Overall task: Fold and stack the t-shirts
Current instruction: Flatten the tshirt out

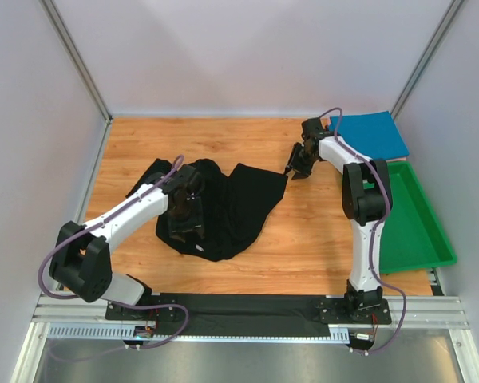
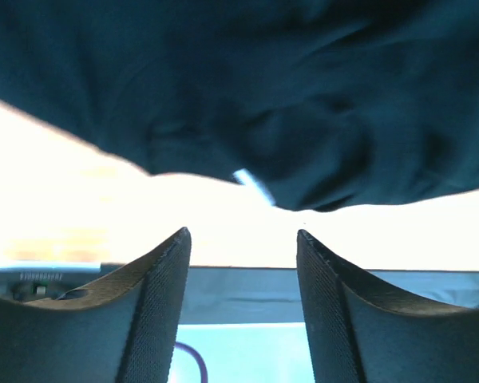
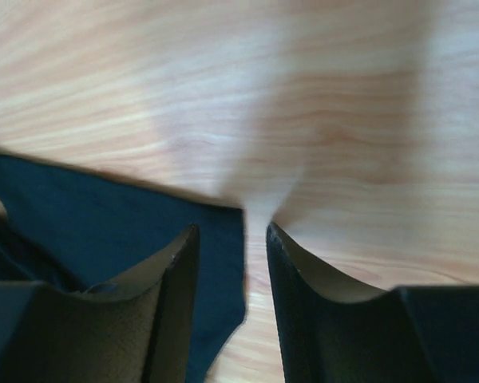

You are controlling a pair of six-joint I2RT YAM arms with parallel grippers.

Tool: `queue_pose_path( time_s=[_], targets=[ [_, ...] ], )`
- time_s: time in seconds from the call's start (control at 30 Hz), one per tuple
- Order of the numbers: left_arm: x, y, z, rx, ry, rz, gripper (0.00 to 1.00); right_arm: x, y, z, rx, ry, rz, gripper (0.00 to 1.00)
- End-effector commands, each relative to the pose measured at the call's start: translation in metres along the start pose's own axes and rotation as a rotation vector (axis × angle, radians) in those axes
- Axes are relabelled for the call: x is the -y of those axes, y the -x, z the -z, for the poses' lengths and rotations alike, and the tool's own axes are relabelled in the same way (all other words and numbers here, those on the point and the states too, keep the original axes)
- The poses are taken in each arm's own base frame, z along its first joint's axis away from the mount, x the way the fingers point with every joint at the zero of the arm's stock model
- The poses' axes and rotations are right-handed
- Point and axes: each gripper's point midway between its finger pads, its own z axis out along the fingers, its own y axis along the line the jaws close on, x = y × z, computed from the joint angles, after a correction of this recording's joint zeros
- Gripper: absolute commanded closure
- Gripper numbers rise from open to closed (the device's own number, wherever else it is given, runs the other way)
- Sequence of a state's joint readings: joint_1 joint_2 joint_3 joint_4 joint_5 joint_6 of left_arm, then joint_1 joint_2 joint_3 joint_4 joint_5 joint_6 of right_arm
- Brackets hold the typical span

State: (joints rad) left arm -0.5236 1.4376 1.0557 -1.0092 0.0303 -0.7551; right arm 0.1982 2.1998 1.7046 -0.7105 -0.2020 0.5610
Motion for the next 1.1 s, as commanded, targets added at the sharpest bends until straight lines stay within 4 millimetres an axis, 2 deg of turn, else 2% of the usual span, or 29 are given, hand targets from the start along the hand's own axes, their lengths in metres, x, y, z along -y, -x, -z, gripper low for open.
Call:
queue_pose_path(
  time_s=[0.0, 0.13, 0.2, 0.23, 0.3, 0.33, 0.4, 0.43, 0.47, 0.5, 0.53, 0.57, 0.6, 0.63, 0.67, 0.7, 0.73, 0.77, 0.8, 0.83, 0.87, 0.9, 0.93, 0.97, 1.0, 1.03, 1.07],
  targets=[
    [-0.001, 0.001, 0.009, 0.034, -0.034, 0.089, 0.37, -0.012, 0.014, -0.009, 0.037, 0.02, 0.01, 0.59],
    [-0.017, -0.005, -0.011, -0.025, -0.015, 0.194, 0.35, -0.003, 0.003, -0.023, 0.017, -0.036, 0.029, 0.61],
    [-0.025, -0.002, -0.018, -0.035, -0.01, 0.233, 0.35, 0.0, -0.002, -0.028, 0.004, -0.05, 0.025, 0.64],
    [-0.037, 0.004, -0.023, -0.038, 0.017, 0.262, 0.35, 0.003, -0.004, -0.029, -0.003, -0.059, 0.023, 0.69],
    [-0.047, 0.012, -0.023, -0.025, 0.048, 0.274, 0.36, 0.003, -0.005, -0.029, -0.002, -0.067, 0.027, 0.76],
    [-0.053, 0.024, -0.021, 0.0, 0.071, 0.279, 0.36, 0.004, -0.007, -0.029, -0.005, -0.07, 0.031, 0.83],
    [-0.056, 0.032, -0.019, 0.006, 0.082, 0.28, 0.36, 0.002, -0.005, -0.021, 0.008, -0.066, 0.039, 0.95],
    [-0.061, 0.043, -0.019, 0.036, 0.126, 0.276, 0.36, 0.004, -0.007, -0.019, 0.005, -0.072, 0.04, 1.0],
    [-0.063, 0.046, -0.02, 0.039, 0.145, 0.265, 0.37, 0.005, -0.005, -0.01, 0.022, -0.081, 0.042, 1.0],
    [-0.068, 0.046, -0.025, 0.014, 0.186, 0.262, 0.37, 0.012, -0.011, 0.0, 0.003, -0.121, 0.032, 1.0],
    [-0.071, 0.055, -0.025, 0.038, 0.219, 0.26, 0.38, 0.023, -0.014, 0.007, -0.004, -0.155, 0.024, 1.0],
    [-0.073, 0.059, -0.029, 0.041, 0.234, 0.259, 0.38, 0.024, -0.008, 0.032, 0.041, -0.17, 0.026, 1.0],
    [-0.074, 0.064, -0.039, 0.039, 0.245, 0.26, 0.39, 0.031, -0.016, 0.044, 0.033, -0.197, 0.015, 1.0],
    [-0.071, 0.07, -0.043, 0.042, 0.242, 0.263, 0.4, 0.05, -0.034, 0.048, -0.002, -0.239, 0.0, 1.0],
    [-0.07, 0.076, -0.047, 0.039, 0.246, 0.261, 0.4, 0.057, -0.036, 0.062, 0.023, -0.263, 0.0, 1.0],
    [-0.067, 0.087, -0.054, 0.03, 0.26, 0.251, 0.41, 0.057, -0.044, 0.086, 0.043, -0.255, -0.002, 1.0],
    [-0.065, 0.093, -0.057, 0.028, 0.267, 0.243, 0.41, 0.062, -0.053, 0.097, 0.042, -0.265, -0.019, 1.0],
    [-0.062, 0.102, -0.059, 0.032, 0.267, 0.235, 0.41, 0.077, -0.079, 0.099, -0.005, -0.298, -0.035, 1.0],
    [-0.062, 0.109, -0.07, 0.019, 0.279, 0.211, 0.41, 0.077, -0.088, 0.124, 0.021, -0.281, -0.043, 1.0],
    [-0.049, 0.137, -0.063, 0.073, 0.248, 0.199, 0.4, 0.081, -0.099, 0.132, 0.022, -0.286, -0.051, 1.0],
    [-0.043, 0.153, -0.062, 0.092, 0.24, 0.187, 0.4, 0.094, -0.123, 0.133, -0.01, -0.312, -0.071, 1.0],
    [-0.043, 0.162, -0.073, 0.065, 0.259, 0.152, 0.4, 0.097, -0.134, 0.144, -0.004, -0.308, -0.08, 1.0],
    [-0.024, 0.203, -0.055, 0.152, 0.209, 0.145, 0.4, 0.093, -0.141, 0.16, 0.031, -0.272, -0.083, 1.0],
    [-0.017, 0.22, -0.048, 0.176, 0.2, 0.131, 0.4, 0.09, -0.151, 0.166, 0.031, -0.248, -0.115, 1.0],
    [-0.017, 0.226, -0.053, 0.145, 0.226, 0.12, 0.4, 0.096, -0.168, 0.167, 0.006, -0.255, -0.132, 1.0],
    [0.002, 0.26, -0.023, 0.241, 0.167, 0.105, 0.4, 0.087, -0.178, 0.176, 0.029, -0.215, -0.119, 1.0],
    [0.005, 0.262, -0.014, 0.24, 0.164, 0.097, 0.4, 0.079, -0.19, 0.178, 0.005, -0.181, -0.161, 1.0]
  ],
)
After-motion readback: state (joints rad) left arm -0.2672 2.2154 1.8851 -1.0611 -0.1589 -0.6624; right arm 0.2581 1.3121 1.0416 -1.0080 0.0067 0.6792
